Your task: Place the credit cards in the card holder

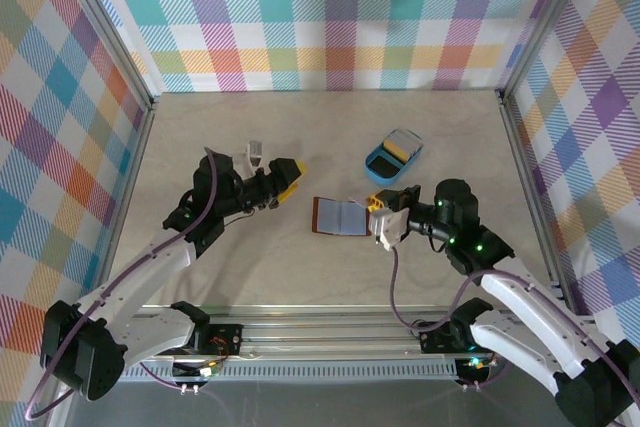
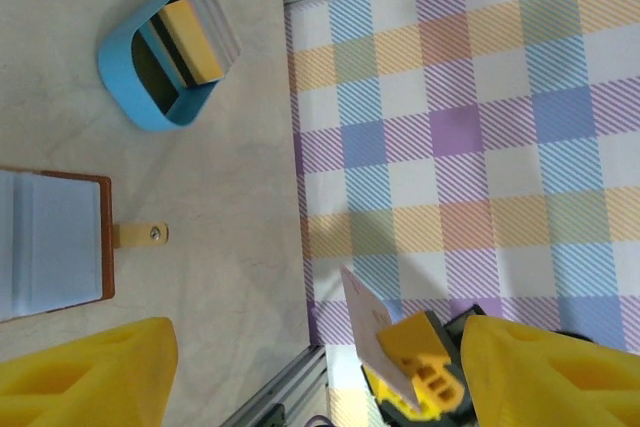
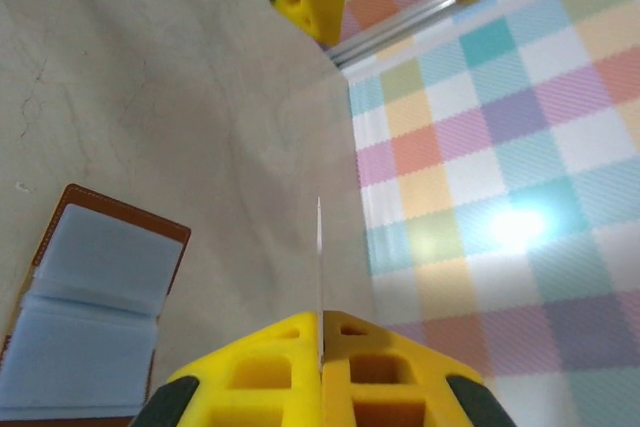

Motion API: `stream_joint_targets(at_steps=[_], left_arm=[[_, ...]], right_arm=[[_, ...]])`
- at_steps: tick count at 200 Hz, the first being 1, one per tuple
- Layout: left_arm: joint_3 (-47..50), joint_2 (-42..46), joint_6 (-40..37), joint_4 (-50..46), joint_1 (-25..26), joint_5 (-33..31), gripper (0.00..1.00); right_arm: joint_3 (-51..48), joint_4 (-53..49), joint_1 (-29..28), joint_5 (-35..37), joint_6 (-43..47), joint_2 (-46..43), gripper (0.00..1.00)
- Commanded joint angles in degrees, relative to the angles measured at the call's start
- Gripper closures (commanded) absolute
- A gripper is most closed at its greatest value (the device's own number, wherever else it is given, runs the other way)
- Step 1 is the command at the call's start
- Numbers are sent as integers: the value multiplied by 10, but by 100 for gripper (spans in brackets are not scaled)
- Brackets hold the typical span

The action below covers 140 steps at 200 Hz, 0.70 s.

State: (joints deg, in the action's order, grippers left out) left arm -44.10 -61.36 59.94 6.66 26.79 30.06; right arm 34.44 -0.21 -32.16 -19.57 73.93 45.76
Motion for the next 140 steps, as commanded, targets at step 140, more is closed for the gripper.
stream_joint_targets(at_steps=[140], left_arm=[[13, -52, 80, 204, 24, 89, 28]], right_arm=[[-31, 121, -39, -1, 68, 35, 100]])
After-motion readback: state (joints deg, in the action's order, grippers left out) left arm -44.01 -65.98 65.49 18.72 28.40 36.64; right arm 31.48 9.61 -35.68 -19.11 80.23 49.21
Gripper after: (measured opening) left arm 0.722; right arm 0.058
